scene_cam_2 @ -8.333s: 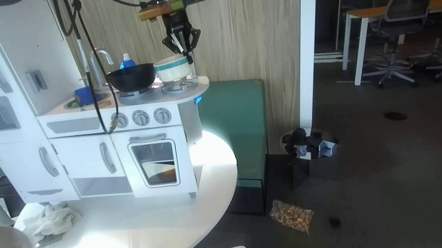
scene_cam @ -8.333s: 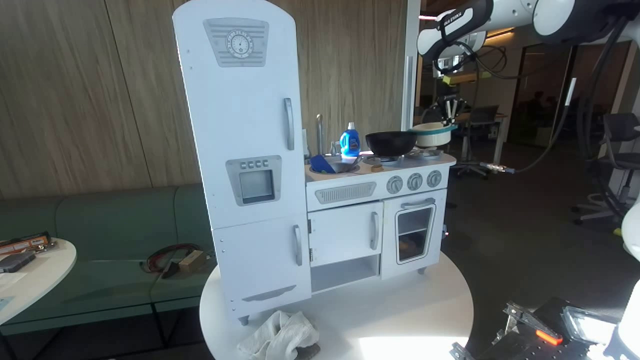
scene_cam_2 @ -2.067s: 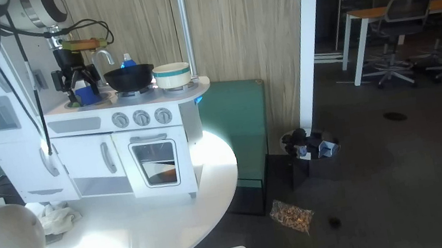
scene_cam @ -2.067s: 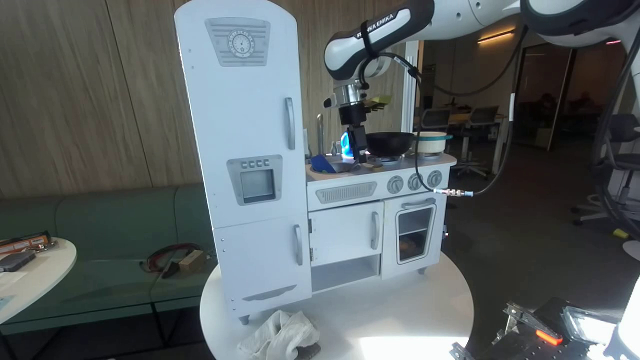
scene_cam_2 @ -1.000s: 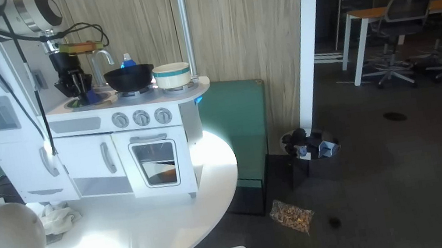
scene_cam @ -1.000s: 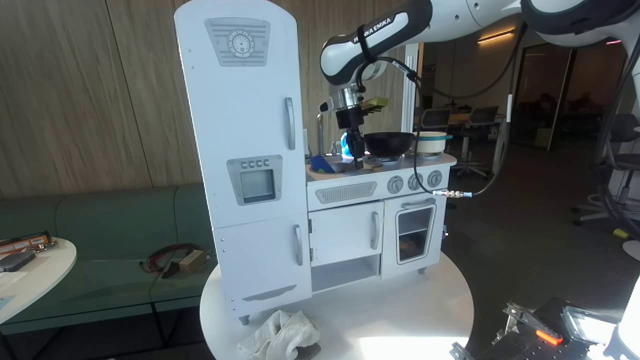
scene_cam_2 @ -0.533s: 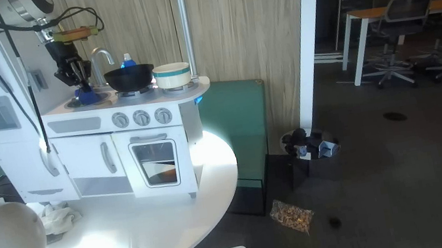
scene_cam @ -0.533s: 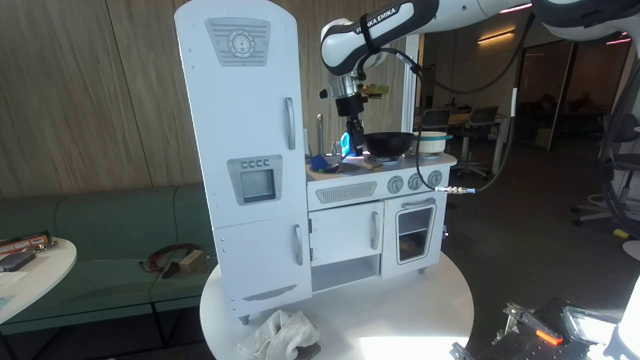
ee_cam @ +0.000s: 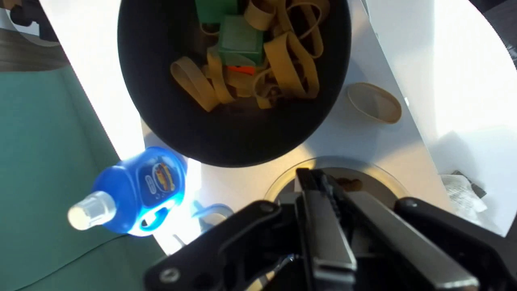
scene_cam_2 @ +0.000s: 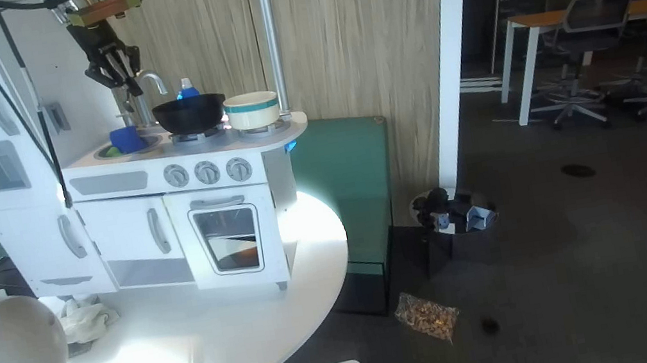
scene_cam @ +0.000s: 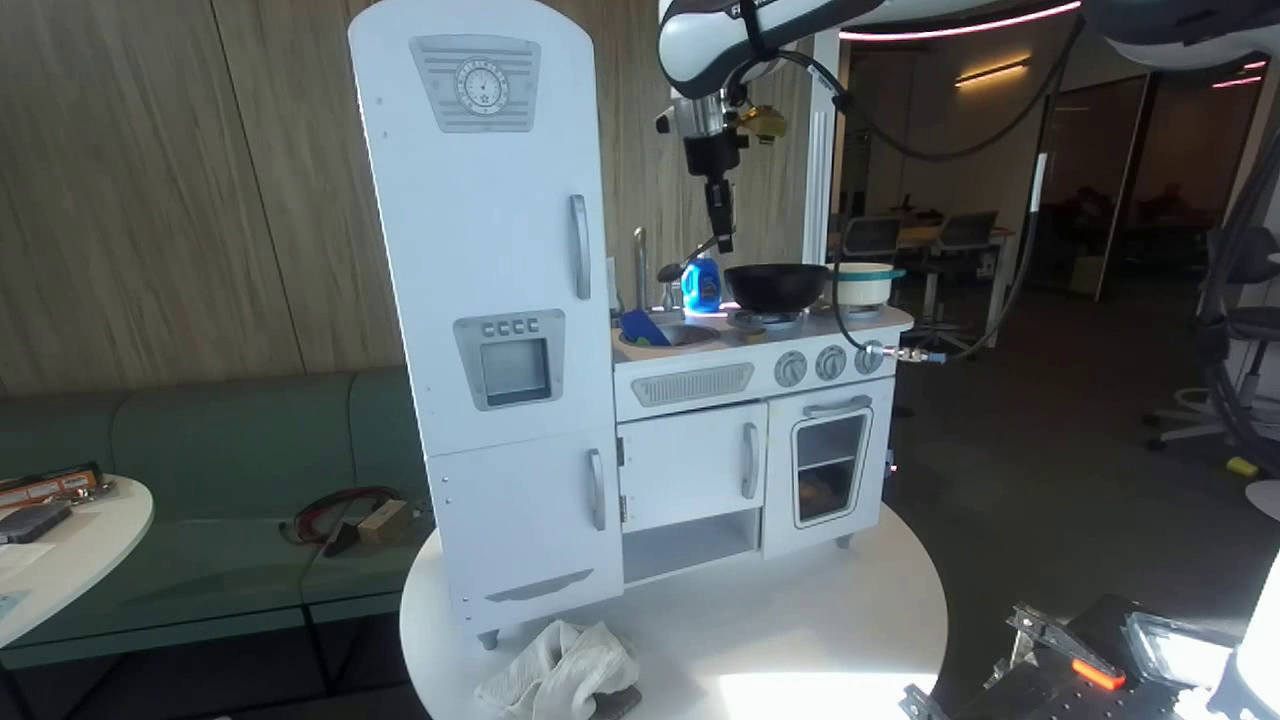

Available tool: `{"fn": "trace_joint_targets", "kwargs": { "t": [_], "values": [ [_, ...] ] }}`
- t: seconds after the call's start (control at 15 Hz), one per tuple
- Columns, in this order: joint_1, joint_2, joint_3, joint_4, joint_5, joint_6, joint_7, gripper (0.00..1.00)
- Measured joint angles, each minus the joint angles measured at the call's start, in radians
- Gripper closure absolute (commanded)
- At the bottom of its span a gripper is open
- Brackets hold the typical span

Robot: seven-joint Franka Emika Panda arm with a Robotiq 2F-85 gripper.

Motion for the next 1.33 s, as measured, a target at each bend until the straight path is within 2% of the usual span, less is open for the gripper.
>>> {"fn": "trace_joint_targets", "kwargs": {
  "t": [0.33,0.67,1.13,1.33],
  "values": [
    [-0.002,-0.029,-0.041,0.041,-0.053,-0.029,0.149,0.97],
    [-0.002,-0.085,-0.061,0.041,-0.091,-0.155,0.261,0.97],
    [-0.003,-0.109,-0.059,0.066,-0.092,-0.430,0.297,0.97],
    [-0.017,-0.073,-0.062,0.087,-0.092,-0.480,0.295,0.97]
  ]
}}
